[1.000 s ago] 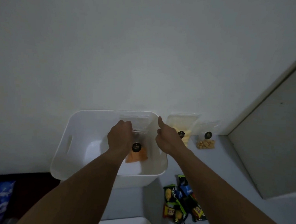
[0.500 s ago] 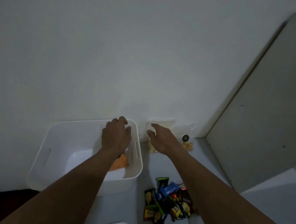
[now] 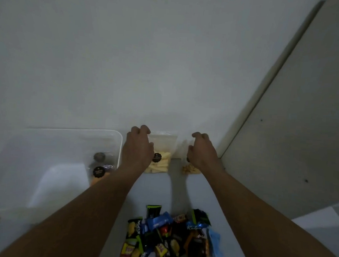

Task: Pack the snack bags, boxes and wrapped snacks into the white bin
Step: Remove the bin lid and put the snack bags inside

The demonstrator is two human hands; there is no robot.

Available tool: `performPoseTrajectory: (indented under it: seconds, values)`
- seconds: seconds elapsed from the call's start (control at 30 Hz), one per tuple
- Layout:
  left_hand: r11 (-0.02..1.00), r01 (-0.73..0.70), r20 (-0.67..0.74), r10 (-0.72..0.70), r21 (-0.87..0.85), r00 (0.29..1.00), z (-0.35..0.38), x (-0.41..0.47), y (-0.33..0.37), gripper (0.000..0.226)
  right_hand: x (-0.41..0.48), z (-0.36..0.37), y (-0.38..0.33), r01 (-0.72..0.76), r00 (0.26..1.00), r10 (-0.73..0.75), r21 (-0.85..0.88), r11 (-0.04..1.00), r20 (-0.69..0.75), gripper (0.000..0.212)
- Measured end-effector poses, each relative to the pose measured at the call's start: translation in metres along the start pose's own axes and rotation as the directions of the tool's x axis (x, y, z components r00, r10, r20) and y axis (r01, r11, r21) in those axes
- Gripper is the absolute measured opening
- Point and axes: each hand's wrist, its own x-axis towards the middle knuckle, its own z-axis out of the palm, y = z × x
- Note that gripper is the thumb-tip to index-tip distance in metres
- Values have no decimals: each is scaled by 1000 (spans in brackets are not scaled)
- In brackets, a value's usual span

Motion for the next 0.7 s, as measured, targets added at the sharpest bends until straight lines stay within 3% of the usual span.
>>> performPoseTrajectory:
  seconds: [0.23,0.37,0.53,0.7]
  values:
    - [990,140,-83,-139,11,987,34,12,5,38,23,22,43,-115,991,121,110,987,-54,30]
    - [960,115,-144,-80,254,986,44,18,-3,30,32,37,58,-118,981,146,206,971,-126,24]
    - [918,79,-128,-31,388,991,50,24,-12,5,36,46,65,-88,977,140,295,951,-160,28]
    - [869,-27,-49,59,495,997,50,22,-15,16,33,47,66,-55,989,94,306,950,-114,36]
